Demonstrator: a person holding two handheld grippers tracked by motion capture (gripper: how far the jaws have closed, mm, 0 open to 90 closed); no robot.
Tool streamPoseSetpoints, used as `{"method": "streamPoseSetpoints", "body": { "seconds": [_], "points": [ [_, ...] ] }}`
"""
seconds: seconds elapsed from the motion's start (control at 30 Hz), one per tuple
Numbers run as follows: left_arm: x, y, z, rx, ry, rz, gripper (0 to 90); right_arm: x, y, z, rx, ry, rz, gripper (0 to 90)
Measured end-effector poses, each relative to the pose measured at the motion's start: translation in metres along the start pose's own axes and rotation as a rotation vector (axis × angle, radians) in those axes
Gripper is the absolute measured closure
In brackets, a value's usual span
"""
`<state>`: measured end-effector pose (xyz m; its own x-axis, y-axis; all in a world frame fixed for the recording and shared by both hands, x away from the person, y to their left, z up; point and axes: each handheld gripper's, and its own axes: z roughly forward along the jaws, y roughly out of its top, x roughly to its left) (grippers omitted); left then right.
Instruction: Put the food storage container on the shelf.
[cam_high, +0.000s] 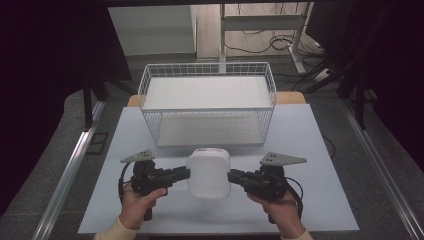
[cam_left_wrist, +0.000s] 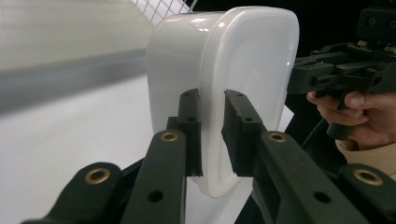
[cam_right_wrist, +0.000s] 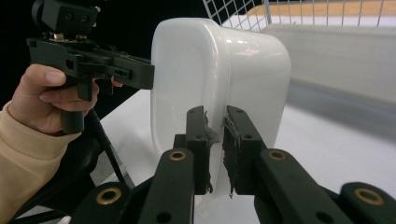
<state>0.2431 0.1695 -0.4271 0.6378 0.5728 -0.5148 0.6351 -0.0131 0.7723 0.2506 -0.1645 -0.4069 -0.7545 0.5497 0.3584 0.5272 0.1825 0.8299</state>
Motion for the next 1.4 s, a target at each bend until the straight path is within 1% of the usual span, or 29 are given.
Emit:
{"method": "streamPoseSetpoints", "body": {
  "seconds": [0.07, 0.1, 0.13, 0.17, 0.2, 0.23, 0.33, 0.37, 0.4, 0.47, 0.5, 0.57, 0.73, 0.77, 0.8, 0.83, 0.87, 0.97, 1.0, 1.03, 1.07, 1.1, 1.13, 1.17, 1.2, 1.23, 1.27, 1.3, 1.4],
  "points": [
    [-0.001, 0.008, -0.001, -0.008, 0.005, 0.010, 78.0, -0.001, 0.006, -0.001, -0.008, 0.000, -0.009, 80.5],
    [-0.003, 0.015, -0.002, -0.012, 0.010, 0.020, 77.9, -0.002, 0.013, -0.002, -0.014, -0.003, -0.019, 80.5],
    [-0.003, 0.015, -0.002, -0.012, 0.010, 0.020, 77.9, -0.002, 0.013, -0.002, -0.014, -0.003, -0.019, 80.5],
    [-0.004, 0.019, -0.003, -0.013, 0.012, 0.026, 77.9, -0.002, 0.021, -0.003, -0.018, -0.004, -0.031, 80.5],
    [-0.004, 0.023, -0.004, -0.015, 0.014, 0.032, 77.9, -0.002, 0.021, -0.003, -0.018, -0.004, -0.031, 80.5],
    [-0.006, 0.031, -0.006, -0.019, 0.018, 0.044, 77.9, -0.001, 0.029, -0.003, -0.023, -0.004, -0.038, 80.5],
    [-0.007, 0.038, -0.008, -0.026, 0.023, 0.055, 77.9, -0.001, 0.037, -0.004, -0.027, -0.007, -0.054, 80.5],
    [-0.008, 0.045, -0.010, -0.033, 0.025, 0.065, 77.9, 0.000, 0.044, -0.005, -0.031, -0.010, -0.066, 80.5],
    [-0.008, 0.045, -0.010, -0.033, 0.025, 0.065, 77.9, 0.000, 0.044, -0.005, -0.031, -0.010, -0.066, 80.5],
    [-0.008, 0.051, -0.011, -0.038, 0.024, 0.067, 77.9, 0.001, 0.050, -0.006, -0.033, -0.013, -0.069, 80.5],
    [-0.006, 0.057, -0.011, -0.041, 0.019, 0.065, 77.8, 0.001, 0.058, -0.006, -0.035, -0.013, -0.071, 80.5],
    [-0.006, 0.060, -0.011, -0.042, 0.017, 0.063, 77.8, 0.000, 0.060, -0.007, -0.037, -0.010, -0.069, 80.5],
    [-0.004, 0.076, -0.011, -0.050, 0.025, 0.072, 77.8, -0.005, 0.075, -0.005, -0.043, -0.011, -0.074, 80.6],
    [-0.003, 0.082, -0.011, -0.053, 0.030, 0.071, 77.8, -0.008, 0.082, -0.004, -0.048, -0.007, -0.069, 80.7],
    [-0.003, 0.082, -0.011, -0.053, 0.030, 0.071, 77.8, -0.008, 0.082, -0.004, -0.048, -0.007, -0.069, 80.7],
    [-0.002, 0.088, -0.010, -0.059, 0.032, 0.073, 77.8, -0.011, 0.088, -0.003, -0.053, -0.002, -0.066, 80.7],
    [-0.002, 0.088, -0.010, -0.059, 0.032, 0.073, 77.8, -0.011, 0.088, -0.003, -0.053, -0.002, -0.066, 80.7],
    [0.000, 0.100, -0.011, -0.061, 0.036, 0.084, 77.9, -0.014, 0.097, -0.002, -0.060, 0.000, -0.072, 80.7],
    [0.000, 0.107, -0.010, -0.064, 0.040, 0.093, 77.9, -0.016, 0.105, -0.002, -0.067, 0.002, -0.070, 80.8],
    [0.000, 0.107, -0.010, -0.064, 0.040, 0.093, 77.9, -0.016, 0.105, -0.002, -0.067, 0.002, -0.070, 80.8],
    [0.001, 0.112, -0.010, -0.063, 0.043, 0.095, 77.9, -0.018, 0.107, -0.001, -0.072, 0.003, -0.073, 80.8],
    [0.002, 0.116, -0.009, -0.065, 0.044, 0.098, 77.9, -0.021, 0.115, -0.001, -0.076, 0.005, -0.069, 80.8],
    [0.003, 0.119, -0.009, -0.065, 0.044, 0.100, 77.9, -0.021, 0.115, -0.001, -0.076, 0.005, -0.069, 80.8],
    [0.005, 0.127, -0.008, -0.068, 0.044, 0.102, 78.0, -0.024, 0.123, 0.000, -0.077, 0.001, -0.070, 80.8],
    [0.005, 0.127, -0.008, -0.068, 0.044, 0.102, 78.0, -0.024, 0.123, 0.000, -0.077, 0.001, -0.070, 80.8],
    [0.007, 0.135, -0.007, -0.069, 0.044, 0.106, 78.0, -0.027, 0.129, 0.001, -0.076, 0.000, -0.069, 80.9],
    [0.007, 0.135, -0.007, -0.069, 0.044, 0.106, 78.0, -0.027, 0.129, 0.001, -0.076, 0.000, -0.069, 80.9],
    [0.008, 0.139, -0.006, -0.072, 0.044, 0.105, 78.0, -0.031, 0.138, 0.001, -0.075, 0.000, -0.071, 80.9],
    [0.010, 0.151, -0.005, -0.072, 0.046, 0.109, 78.0, -0.033, 0.144, 0.002, -0.078, 0.001, -0.073, 80.9]
  ]
}}
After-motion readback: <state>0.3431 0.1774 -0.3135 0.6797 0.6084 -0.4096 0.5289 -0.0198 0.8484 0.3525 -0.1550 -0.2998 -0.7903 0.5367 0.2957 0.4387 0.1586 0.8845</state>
